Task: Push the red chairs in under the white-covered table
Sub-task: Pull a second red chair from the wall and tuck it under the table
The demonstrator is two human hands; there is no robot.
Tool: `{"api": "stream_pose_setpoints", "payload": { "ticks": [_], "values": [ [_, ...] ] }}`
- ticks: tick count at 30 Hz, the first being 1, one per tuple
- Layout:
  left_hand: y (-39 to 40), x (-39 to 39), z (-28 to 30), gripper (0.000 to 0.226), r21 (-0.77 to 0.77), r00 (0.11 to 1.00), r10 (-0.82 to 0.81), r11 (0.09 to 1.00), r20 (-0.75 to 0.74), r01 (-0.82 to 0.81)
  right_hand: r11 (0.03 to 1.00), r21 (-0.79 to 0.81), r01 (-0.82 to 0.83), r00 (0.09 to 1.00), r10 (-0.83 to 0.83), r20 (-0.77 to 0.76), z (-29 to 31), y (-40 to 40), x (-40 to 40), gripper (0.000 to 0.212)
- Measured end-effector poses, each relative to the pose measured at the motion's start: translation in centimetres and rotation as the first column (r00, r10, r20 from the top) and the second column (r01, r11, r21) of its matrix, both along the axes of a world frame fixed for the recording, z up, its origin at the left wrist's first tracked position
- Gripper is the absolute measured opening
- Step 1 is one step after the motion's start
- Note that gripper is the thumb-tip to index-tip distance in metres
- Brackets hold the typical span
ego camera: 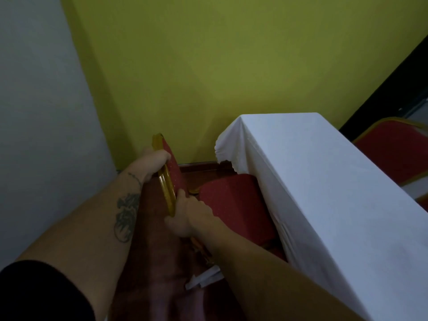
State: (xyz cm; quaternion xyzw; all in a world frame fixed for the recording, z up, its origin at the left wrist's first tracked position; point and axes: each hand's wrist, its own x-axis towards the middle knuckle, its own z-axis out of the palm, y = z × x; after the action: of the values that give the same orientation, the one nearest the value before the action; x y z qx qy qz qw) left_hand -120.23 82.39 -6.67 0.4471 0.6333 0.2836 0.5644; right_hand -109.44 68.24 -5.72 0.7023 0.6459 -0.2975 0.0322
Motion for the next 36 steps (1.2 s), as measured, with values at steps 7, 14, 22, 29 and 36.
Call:
{"api": "stream_pose_setpoints", "payload": {
  "ticks": [7, 14, 22, 29, 36],
  "values": [
    [-0.1, 5.4, 0.7, 0.049, 0.065, 0.998, -0.063, 0.996, -0.019, 0.064, 0.981, 0.034, 0.19, 0.98, -0.187, -0.074, -0.6, 2.7, 3.6, 0.07],
    [0.4, 9.9, 0.6, 0.053, 0.083, 0.985, -0.154, 0.984, -0.078, 0.16, 0.954, 0.038, 0.297, 0.953, -0.295, -0.064, -1.3, 3.4, 8.3, 0.064],
    [0.2, 14.5, 0.6, 0.077, 0.107, 0.973, -0.169, 0.977, -0.159, 0.187, 0.914, 0.036, 0.404, 0.911, -0.398, -0.11, -1.3, 2.4, 11.5, 0.064],
    [-4.6, 15.3, -1.5, 0.073, 0.144, 0.943, -0.204, 0.958, -0.261, 0.247, 0.907, -0.078, 0.414, 0.892, -0.421, -0.164, -1.5, -3.1, 12.1, 0.077],
    [-7.5, 15.3, -2.3, 0.075, 0.082, 0.943, -0.207, 0.968, -0.259, 0.235, 0.892, -0.355, 0.279, 0.954, -0.299, -0.001, -0.9, -9.2, 10.0, 0.095]
  ]
}}
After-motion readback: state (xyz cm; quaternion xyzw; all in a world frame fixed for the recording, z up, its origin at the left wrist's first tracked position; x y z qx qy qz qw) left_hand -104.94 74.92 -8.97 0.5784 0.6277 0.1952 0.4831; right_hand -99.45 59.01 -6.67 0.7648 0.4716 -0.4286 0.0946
